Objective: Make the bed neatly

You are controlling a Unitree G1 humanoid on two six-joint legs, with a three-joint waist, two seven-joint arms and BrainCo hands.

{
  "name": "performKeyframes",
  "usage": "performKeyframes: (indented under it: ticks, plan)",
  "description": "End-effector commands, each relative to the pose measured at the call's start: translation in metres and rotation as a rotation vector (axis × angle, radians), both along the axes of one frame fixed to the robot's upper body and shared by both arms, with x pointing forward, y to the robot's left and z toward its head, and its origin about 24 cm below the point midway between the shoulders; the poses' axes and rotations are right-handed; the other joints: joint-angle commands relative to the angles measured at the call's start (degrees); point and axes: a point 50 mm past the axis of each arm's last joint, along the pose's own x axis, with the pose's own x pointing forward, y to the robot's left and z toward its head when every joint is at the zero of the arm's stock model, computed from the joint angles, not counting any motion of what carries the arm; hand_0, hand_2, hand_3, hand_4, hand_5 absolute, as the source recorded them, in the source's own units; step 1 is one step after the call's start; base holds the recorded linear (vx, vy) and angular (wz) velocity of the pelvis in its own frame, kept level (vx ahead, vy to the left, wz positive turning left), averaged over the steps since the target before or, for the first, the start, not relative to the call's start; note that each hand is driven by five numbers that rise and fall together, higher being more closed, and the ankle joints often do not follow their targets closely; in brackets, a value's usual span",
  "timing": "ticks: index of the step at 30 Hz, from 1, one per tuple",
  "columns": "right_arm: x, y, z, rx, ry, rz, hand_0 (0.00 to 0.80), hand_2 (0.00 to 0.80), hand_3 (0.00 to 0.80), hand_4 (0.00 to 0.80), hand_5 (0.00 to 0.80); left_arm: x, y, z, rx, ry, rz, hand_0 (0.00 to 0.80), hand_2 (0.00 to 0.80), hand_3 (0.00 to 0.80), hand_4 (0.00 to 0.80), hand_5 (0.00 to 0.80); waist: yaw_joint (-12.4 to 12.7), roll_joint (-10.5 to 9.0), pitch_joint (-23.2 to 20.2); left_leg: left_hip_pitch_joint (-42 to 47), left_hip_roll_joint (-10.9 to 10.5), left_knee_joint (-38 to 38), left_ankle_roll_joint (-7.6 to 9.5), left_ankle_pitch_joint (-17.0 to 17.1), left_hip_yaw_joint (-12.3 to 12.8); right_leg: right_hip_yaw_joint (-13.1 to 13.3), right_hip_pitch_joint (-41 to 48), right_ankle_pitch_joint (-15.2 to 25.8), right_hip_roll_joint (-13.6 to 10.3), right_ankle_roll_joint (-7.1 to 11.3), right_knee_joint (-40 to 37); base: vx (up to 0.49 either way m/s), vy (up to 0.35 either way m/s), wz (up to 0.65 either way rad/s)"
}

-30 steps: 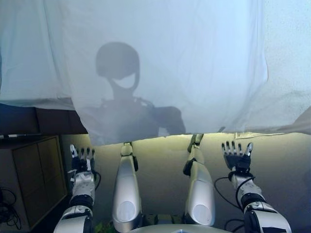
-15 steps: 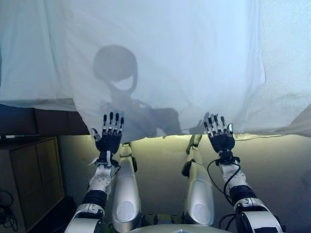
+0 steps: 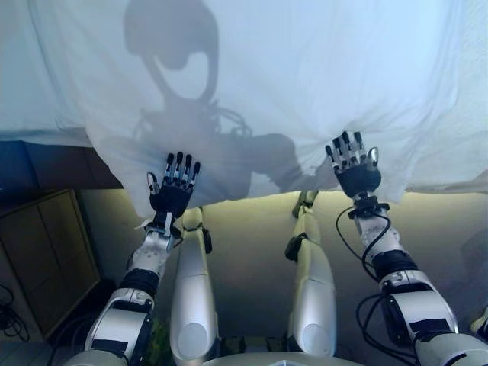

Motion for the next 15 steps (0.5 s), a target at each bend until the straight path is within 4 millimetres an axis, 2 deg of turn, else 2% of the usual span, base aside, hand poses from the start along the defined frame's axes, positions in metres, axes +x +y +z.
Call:
performKeyframes:
  ticks: [1, 6, 9, 15]
  plan:
    - [0.006, -0.031, 0.037, -0.039, -0.080, -0.031, 0.000, 0.000, 0.000, 0.000, 0.000, 0.014, 0.011, 0.007, 0.105, 0.101, 0.087, 0.000, 0.000, 0.000, 0.000, 0.000, 0.5, 5.05, 0.1, -4.0, -1.4, -2.7, 3.24, 6.7, -0.8, 3.0, -4.1, -5.2, -2.6, 3.03, 11.6, -0.027, 0.078, -0.01]
    - [0.004, -0.057, 0.035, -0.091, 0.008, -0.051, 0.000, 0.000, 0.000, 0.000, 0.000, 0.026, 0.061, 0.018, 0.139, 0.282, 0.286, 0.000, 0.000, 0.000, 0.000, 0.000, -1.0, 6.00, 0.1, -7.7, -1.0, 0.6, 2.75, 6.4, -1.1, 5.3, -9.0, -6.3, -2.0, 2.76, 14.9, -0.017, 0.128, -0.07]
    - [0.001, -0.067, 0.030, -0.100, 0.056, -0.078, 0.000, 0.000, 0.000, 0.000, 0.000, 0.026, 0.074, 0.018, 0.151, 0.324, 0.333, 0.000, 0.000, 0.000, 0.000, 0.000, -1.8, 6.57, 0.1, -8.8, -0.6, 1.2, 2.50, 6.3, -0.7, 6.3, -10.8, -6.7, -1.8, 2.72, 15.5, 0.002, 0.132, -0.11]
    - [-0.008, -0.088, 0.023, -0.094, 0.137, -0.167, 0.000, 0.000, 0.000, 0.000, 0.000, 0.015, 0.092, 0.000, 0.196, 0.489, 0.439, 0.000, 0.000, 0.000, 0.000, 0.000, -2.5, 7.68, 0.1, -9.4, -0.4, 1.4, 2.18, 6.5, 0.0, 7.0, -12.3, -6.6, -2.0, 2.89, 15.8, 0.007, 0.082, -0.06]
